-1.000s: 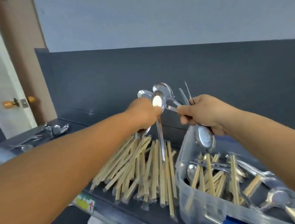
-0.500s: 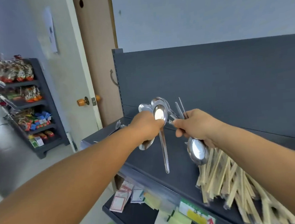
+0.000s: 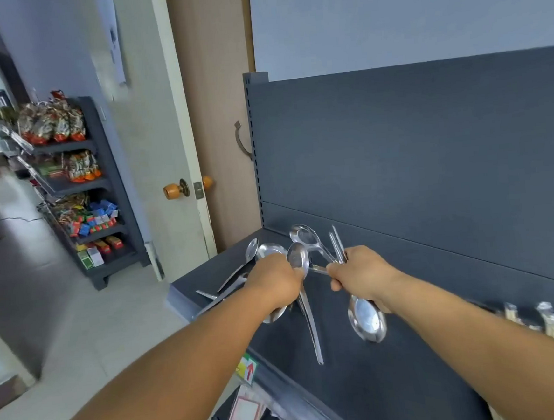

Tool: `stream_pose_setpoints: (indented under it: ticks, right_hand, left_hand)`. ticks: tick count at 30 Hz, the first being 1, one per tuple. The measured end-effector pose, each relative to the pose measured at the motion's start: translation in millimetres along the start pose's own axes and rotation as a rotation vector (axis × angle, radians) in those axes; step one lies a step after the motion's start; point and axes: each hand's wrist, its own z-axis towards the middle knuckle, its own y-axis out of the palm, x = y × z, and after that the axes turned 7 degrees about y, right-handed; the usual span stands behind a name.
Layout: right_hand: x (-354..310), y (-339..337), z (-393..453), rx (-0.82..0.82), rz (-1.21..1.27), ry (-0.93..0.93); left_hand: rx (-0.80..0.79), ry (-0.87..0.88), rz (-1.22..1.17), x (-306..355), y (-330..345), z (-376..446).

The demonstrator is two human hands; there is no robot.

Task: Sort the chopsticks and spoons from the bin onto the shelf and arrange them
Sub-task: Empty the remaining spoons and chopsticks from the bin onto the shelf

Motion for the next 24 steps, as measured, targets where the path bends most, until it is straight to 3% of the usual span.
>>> stream_pose_setpoints:
  ticks: [6, 11, 18, 24]
  right_hand:
    - [0.6, 19.3, 64.8, -0.055, -0.058, 0.057]
    - [0.0, 33.5, 87.4, -0.098, -0.134, 0.015]
    - [-3.7, 37.0, 75.7, -0.134, -0.277, -0.060]
    - [-2.0, 26.5, 33.1, -0.104, -0.240, -0.062]
  left_hand:
    - [-0.055, -0.093, 0.062, -20.4, 17.6, 50.5]
    - [-0.014, -0.041, 0.106, -34.5, 21.4, 64.1]
    - [-0.100, 0.046, 0.216, -43.8, 20.2, 44.2]
    - [-0.103, 0.132, 0.303, -31.2, 11.4, 8.8]
